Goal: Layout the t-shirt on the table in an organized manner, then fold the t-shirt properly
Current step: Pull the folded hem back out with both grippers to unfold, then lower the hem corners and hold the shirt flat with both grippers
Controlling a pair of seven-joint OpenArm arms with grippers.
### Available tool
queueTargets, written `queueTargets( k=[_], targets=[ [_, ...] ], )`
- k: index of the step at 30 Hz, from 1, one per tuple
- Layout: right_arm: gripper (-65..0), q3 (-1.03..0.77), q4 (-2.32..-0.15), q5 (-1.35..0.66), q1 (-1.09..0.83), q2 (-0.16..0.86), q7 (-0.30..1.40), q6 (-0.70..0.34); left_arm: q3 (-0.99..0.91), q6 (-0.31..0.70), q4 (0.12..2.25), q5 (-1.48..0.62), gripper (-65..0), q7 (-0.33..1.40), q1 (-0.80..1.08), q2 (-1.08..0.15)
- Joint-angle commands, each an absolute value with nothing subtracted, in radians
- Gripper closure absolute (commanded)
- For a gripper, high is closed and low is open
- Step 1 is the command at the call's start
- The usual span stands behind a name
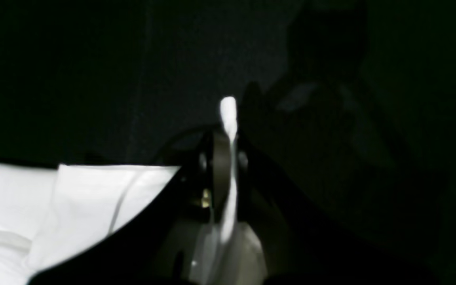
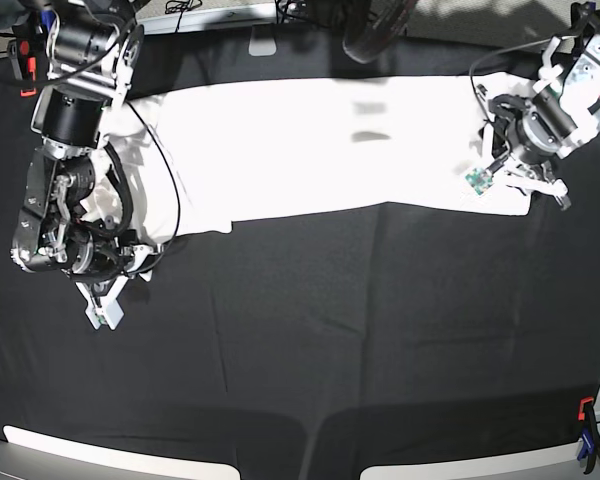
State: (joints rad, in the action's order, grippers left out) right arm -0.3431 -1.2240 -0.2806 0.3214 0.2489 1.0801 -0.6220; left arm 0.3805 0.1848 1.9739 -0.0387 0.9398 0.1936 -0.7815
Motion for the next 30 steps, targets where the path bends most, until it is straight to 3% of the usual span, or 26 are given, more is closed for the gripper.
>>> queueTargets(
  k=[1,2,3,9,15,30],
  targets=[
    [0.0,-0.346,-1.242,-0.292,0.361,0.261,1.053,-0.633,0.373,0.176,1.990,-0.027,-7.5,0.918,0.185,-0.796],
    [0.0,-0.346,-1.242,-0.292,0.368,0.261,1.054,-0.633,0.373,0.176,1.990,-0.027,-1.5,0.908,0.185,-0.796],
    [0.0,-0.346,-1.242,-0.292,0.377,0.262,1.054,-0.633,0.373,0.176,1.990,-0.027,0.0,0.900,0.185,-0.796],
    [0.0,-0.346,-1.242,-0.293,0.432,0.266,1.055,-0.633,0.373,0.177,1.990,-0.019,0.0,0.894,0.182,-0.796],
    [0.0,-0.346,-1.242,-0.298,0.489,0.266,1.021,-0.633,0.373,0.175,1.990,0.142,0.0,0.760,0.170,-0.796],
    [0.0,-0.347,-1.241,-0.242,0.655,0.266,0.905,-0.633,0.373,0.168,1.988,0.012,0.0,0.649,-0.097,-0.796]
  ],
)
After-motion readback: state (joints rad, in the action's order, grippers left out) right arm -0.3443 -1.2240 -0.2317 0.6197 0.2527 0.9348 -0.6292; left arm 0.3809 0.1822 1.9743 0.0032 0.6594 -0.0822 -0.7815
